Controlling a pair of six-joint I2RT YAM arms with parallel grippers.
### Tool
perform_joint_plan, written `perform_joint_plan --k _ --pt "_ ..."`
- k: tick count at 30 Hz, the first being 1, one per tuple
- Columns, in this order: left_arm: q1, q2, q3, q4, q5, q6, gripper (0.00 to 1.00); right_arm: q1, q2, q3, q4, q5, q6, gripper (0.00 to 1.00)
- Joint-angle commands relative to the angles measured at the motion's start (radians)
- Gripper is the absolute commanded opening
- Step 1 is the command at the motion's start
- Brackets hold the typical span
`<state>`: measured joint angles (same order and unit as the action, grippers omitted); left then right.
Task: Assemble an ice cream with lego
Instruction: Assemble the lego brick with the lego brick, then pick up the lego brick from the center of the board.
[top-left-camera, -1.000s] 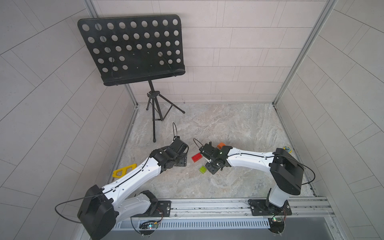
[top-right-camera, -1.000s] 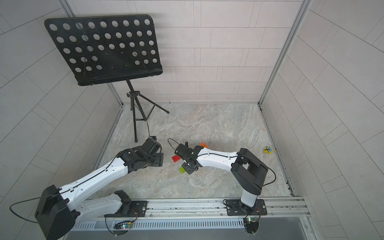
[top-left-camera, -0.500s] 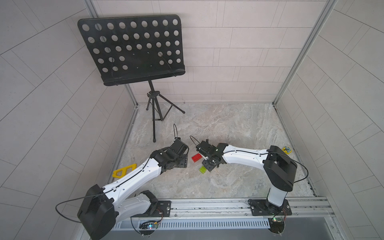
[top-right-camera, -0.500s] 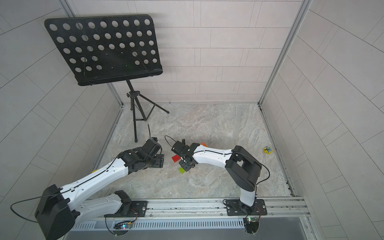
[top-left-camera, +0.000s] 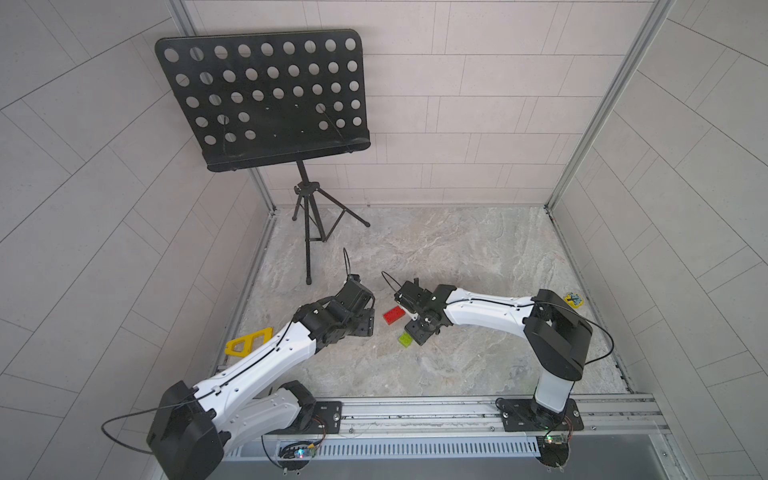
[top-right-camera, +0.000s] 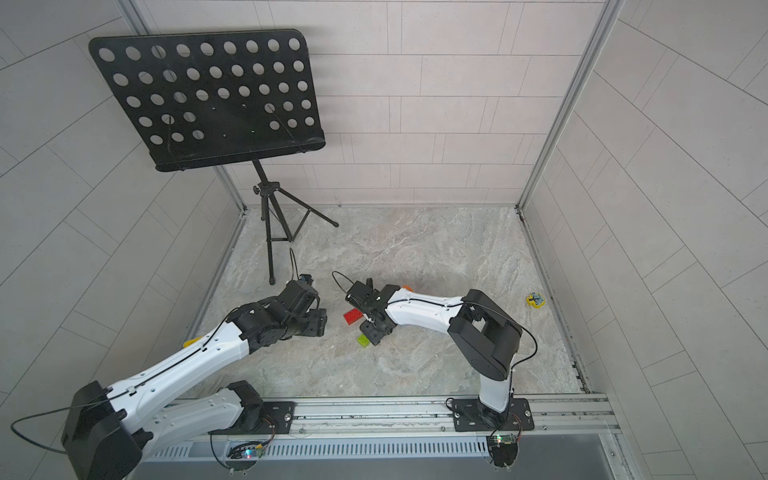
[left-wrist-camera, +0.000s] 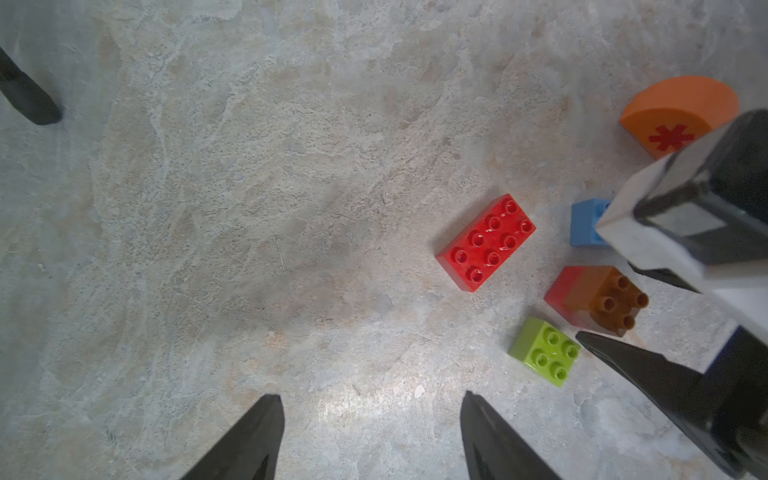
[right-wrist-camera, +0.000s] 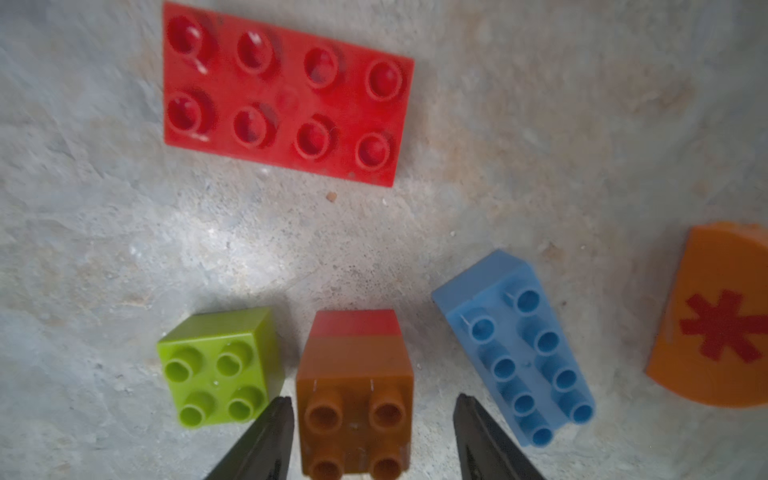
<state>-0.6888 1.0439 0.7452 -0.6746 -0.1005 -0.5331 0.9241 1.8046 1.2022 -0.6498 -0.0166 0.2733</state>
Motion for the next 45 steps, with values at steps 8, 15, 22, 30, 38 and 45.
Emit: perform_joint_plan --k 8,15,22,30,38,45 --pt "-0.059 -0.004 0.028 -0.033 0.005 0.028 0.69 -0.010 -0.170 0.044 -0.109 0.038 0.001 0.69" --pt "-0.226 0.195 0.092 0.003 -0.004 0.090 0.60 -0.143 -0.450 -0.099 -0.121 0.058 0.055 0.67" --pt "-0.354 0.370 0.179 0.032 -0.026 0.161 0.60 -0.240 -0.612 -0.224 -0.126 0.041 0.044 0.66" --pt "-0.368 0.488 0.215 0.080 0.011 0.189 0.60 -0.280 -0.658 -0.291 -0.120 0.021 0.038 0.65" --pt "-0.369 0.554 0.223 0.125 0.033 0.214 0.60 -0.298 -0.682 -0.319 -0.120 0.014 0.037 0.65" --pt "-0.368 0.608 0.236 0.124 0.028 0.224 0.60 -0.304 -0.691 -0.337 -0.119 0.011 0.039 0.64"
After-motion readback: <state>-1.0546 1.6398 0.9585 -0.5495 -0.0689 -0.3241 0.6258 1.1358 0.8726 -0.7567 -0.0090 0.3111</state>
